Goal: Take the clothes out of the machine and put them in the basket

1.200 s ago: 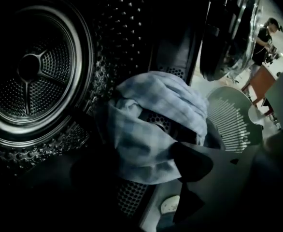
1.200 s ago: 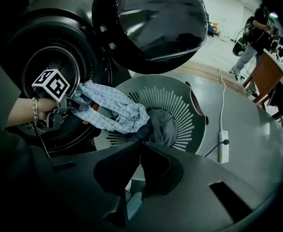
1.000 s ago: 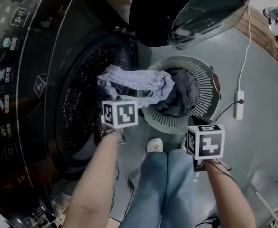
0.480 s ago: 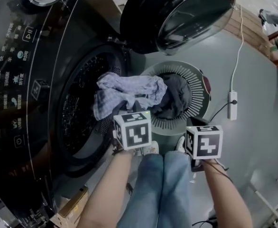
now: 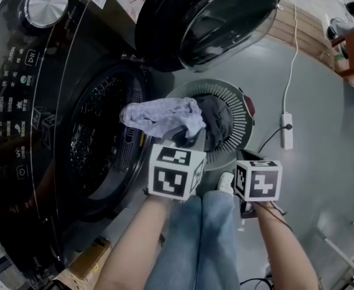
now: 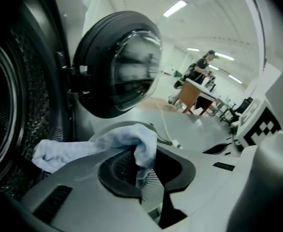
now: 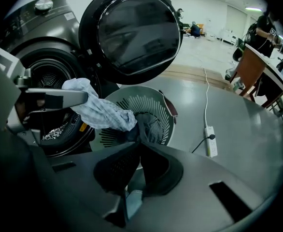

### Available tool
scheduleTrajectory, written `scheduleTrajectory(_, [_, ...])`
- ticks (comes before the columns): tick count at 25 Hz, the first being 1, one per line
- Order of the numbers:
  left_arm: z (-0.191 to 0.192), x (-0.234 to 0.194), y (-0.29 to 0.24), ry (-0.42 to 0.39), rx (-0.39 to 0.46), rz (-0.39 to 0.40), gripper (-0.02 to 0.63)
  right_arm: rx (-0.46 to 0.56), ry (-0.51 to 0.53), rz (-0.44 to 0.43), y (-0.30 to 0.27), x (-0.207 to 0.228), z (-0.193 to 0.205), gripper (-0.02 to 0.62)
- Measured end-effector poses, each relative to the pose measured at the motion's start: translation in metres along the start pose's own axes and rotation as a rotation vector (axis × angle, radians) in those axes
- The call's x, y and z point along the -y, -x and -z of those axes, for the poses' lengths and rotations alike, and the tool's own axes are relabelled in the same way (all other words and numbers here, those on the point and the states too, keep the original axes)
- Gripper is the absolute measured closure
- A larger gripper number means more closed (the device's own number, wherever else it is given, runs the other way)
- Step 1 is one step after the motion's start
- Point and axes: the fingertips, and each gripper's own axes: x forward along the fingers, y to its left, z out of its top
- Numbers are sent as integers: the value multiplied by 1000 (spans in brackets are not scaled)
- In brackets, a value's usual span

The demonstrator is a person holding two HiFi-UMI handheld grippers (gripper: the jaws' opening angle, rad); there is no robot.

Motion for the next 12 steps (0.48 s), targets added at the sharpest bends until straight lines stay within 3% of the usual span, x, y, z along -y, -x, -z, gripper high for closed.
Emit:
scheduleTrajectory(3, [-15, 30, 3, -18, 59, 127, 546, 3, -10, 5, 4, 6, 1, 591])
scheduleTrajectory(5, [-22, 40, 3, -20, 82, 165, 546, 7, -14, 8, 5, 9, 0, 590])
scheduleTrajectory(11, [-11, 36, -10, -74, 32, 95, 541, 11, -18, 9, 6, 14, 0, 590])
scheduleTrajectory(12, [-6, 35, -13, -77, 14, 87, 457, 9, -17, 8, 6, 14, 1, 591])
